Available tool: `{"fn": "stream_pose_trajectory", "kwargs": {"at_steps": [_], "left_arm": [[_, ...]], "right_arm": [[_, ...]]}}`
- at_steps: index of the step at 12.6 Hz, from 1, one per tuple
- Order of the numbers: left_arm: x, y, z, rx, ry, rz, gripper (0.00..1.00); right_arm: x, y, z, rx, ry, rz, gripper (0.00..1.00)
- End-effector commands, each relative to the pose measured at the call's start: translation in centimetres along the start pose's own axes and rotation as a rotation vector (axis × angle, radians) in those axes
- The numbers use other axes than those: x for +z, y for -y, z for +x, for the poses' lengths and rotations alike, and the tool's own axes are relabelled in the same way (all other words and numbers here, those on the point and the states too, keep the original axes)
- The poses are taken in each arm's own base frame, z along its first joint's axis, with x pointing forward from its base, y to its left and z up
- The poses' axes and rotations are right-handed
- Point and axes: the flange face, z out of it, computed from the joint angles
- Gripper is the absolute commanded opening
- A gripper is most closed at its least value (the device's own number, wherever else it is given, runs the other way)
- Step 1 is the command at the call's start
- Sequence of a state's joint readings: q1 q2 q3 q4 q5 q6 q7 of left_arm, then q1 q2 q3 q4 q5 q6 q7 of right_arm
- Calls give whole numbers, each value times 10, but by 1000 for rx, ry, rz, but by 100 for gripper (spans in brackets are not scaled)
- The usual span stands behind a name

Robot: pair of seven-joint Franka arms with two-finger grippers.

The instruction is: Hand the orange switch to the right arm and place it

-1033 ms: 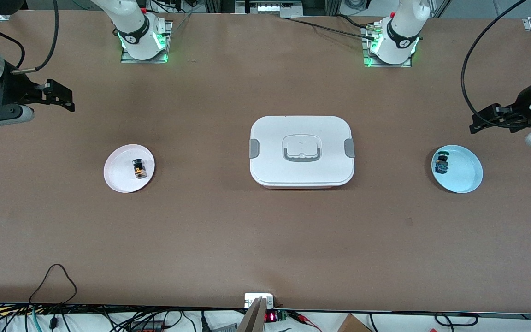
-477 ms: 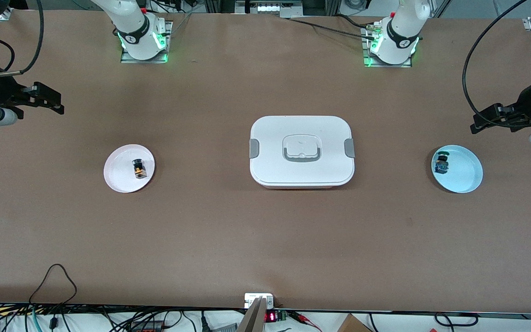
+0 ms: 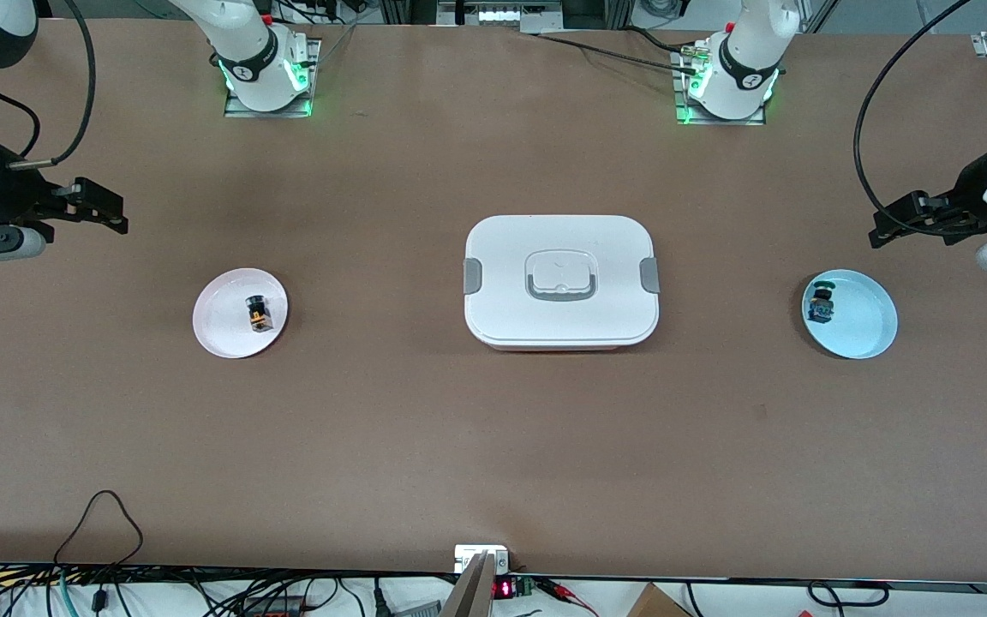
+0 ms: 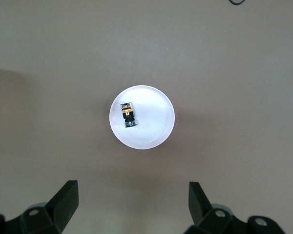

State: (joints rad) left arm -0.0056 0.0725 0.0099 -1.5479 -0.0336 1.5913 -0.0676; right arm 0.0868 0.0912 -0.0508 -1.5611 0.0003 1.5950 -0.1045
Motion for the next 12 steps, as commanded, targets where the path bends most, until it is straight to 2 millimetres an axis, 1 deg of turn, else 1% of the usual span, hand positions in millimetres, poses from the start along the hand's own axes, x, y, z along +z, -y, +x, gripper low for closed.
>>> {"fn": "stream_pose_trajectory", "kwargs": {"at_steps": [1,4,5,7,8,12], "left_arm": [[-7,-2,-4,8,-9,16,100],[-9,-1,-4,10,-12,21,100],[-10,-3,-5,13,-12,24,100],[-8,0,-6,8,-6,20,100],[-12,1,-10,8,-12,19,100],[-13,1,-21,10,-55,14,100]], "right_arm": [[-8,1,3,-21,-14,0,100],[-8,0,4,-19,-25,-5,100],[-4,0,7,-19,-19,-4,100],[-4,0,7,-22,-19,-4,100],[-3,0,6,-24,-8,-3,100],[-3,0,7,-24,-16,-4,100]]}}
